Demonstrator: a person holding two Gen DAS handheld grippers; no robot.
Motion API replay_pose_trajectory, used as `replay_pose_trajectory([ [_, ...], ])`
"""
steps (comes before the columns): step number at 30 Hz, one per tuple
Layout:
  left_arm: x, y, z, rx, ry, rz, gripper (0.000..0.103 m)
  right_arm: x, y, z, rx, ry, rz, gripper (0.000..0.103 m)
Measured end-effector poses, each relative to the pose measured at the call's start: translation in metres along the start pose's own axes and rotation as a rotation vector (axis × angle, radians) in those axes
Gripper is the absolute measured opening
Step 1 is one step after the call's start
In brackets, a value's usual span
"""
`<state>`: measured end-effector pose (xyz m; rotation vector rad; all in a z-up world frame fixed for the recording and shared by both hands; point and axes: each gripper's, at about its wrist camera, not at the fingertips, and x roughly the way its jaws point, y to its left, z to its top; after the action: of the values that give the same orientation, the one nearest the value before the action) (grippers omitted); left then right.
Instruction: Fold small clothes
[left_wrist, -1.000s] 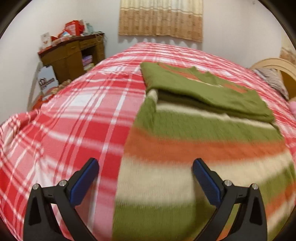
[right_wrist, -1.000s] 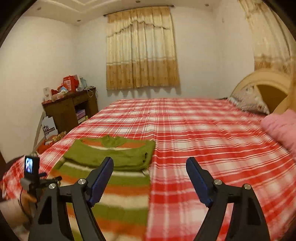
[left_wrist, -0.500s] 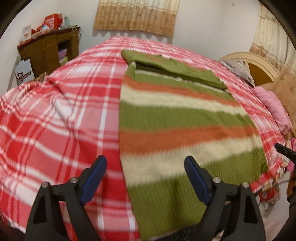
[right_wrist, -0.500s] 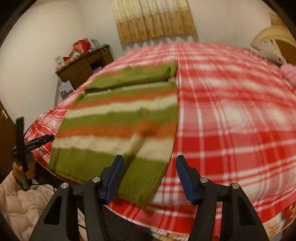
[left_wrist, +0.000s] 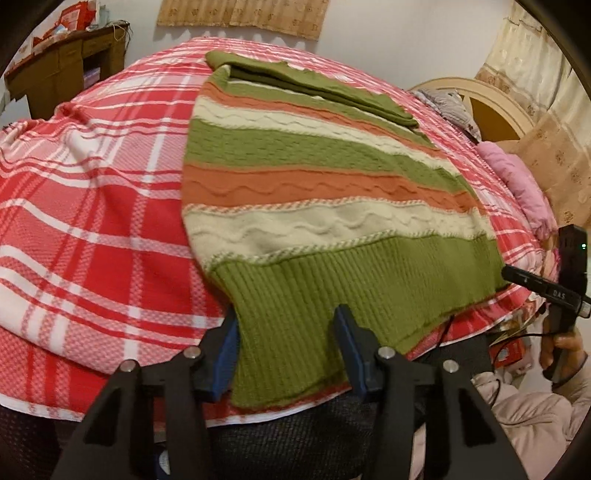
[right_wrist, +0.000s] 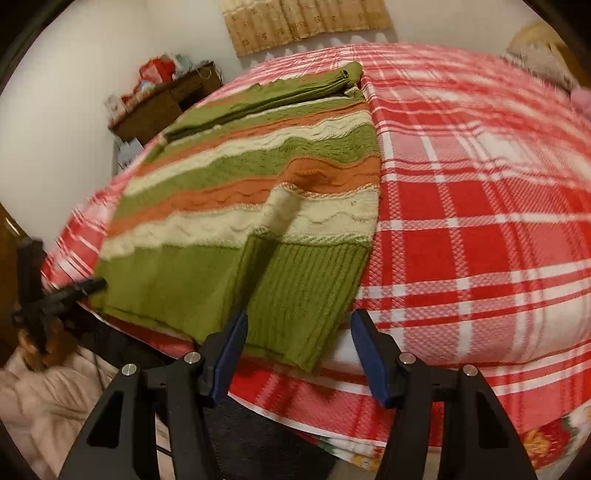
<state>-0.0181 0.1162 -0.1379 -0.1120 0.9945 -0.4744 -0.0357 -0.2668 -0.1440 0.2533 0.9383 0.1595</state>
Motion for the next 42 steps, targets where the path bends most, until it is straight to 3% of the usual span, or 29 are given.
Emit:
replay_pose_trajectory([
  [4, 0.002, 0.0, -0.001, -0.004, 0.0, -0.004, 0.051, 0.006, -0.007, -0.001, 0.035, 0.001, 0.042, 0.055],
  [5, 0.001, -0.001, -0.001, -0.004, -0.003, -0.002, 0.051, 0.005, -0.008, -0.001, 0.039, 0.0, 0.041, 0.043],
  [6, 0.0, 0.0, -0.001, -0.001, -0.005, 0.01, 0.044, 0.004, -0.009, -0.001, 0.035, 0.003, 0.028, 0.032],
  [7, -0.001, 0.0, -0.001, 0.002, -0.008, 0.025, 0.027, 0.004, -0.011, -0.001, 0.031, 0.016, 0.013, 0.006],
  [9, -0.002, 0.001, 0.0, -0.003, -0.003, 0.027, 0.012, 0.002, -0.02, -0.001, 0.082, 0.034, 0.057, 0.006],
  [14, -0.017, 0.001, 0.014, -0.01, -0.041, -0.026, 0.012, -0.014, -0.028, 0.01, 0.165, 0.001, 0.182, 0.006],
  [19, -0.033, -0.01, 0.061, 0.009, -0.119, -0.085, 0.012, -0.035, -0.013, 0.061, 0.126, -0.089, 0.283, 0.006],
  [23, -0.025, -0.015, 0.106, 0.048, -0.159, -0.04, 0.012, -0.029, -0.003, 0.11, 0.073, -0.134, 0.257, 0.006],
  [29, 0.003, 0.001, 0.155, 0.038, -0.158, 0.052, 0.012, 0.016, -0.021, 0.166, 0.115, -0.153, 0.161, 0.006],
  [35, 0.003, 0.028, 0.18, 0.041, -0.17, 0.101, 0.021, 0.064, -0.047, 0.18, 0.212, -0.127, 0.065, 0.006],
  [37, -0.004, 0.036, 0.183, 0.044, -0.18, 0.096, 0.04, 0.074, -0.05, 0.176, 0.22, -0.116, 0.061, 0.007],
  [39, -0.009, 0.041, 0.182, 0.056, -0.196, 0.099, 0.052, 0.081, -0.052, 0.172, 0.222, -0.108, 0.045, 0.007],
  [42, -0.012, 0.042, 0.18, 0.092, -0.21, 0.06, 0.063, 0.083, -0.053, 0.173, 0.232, -0.119, 0.048, 0.008],
])
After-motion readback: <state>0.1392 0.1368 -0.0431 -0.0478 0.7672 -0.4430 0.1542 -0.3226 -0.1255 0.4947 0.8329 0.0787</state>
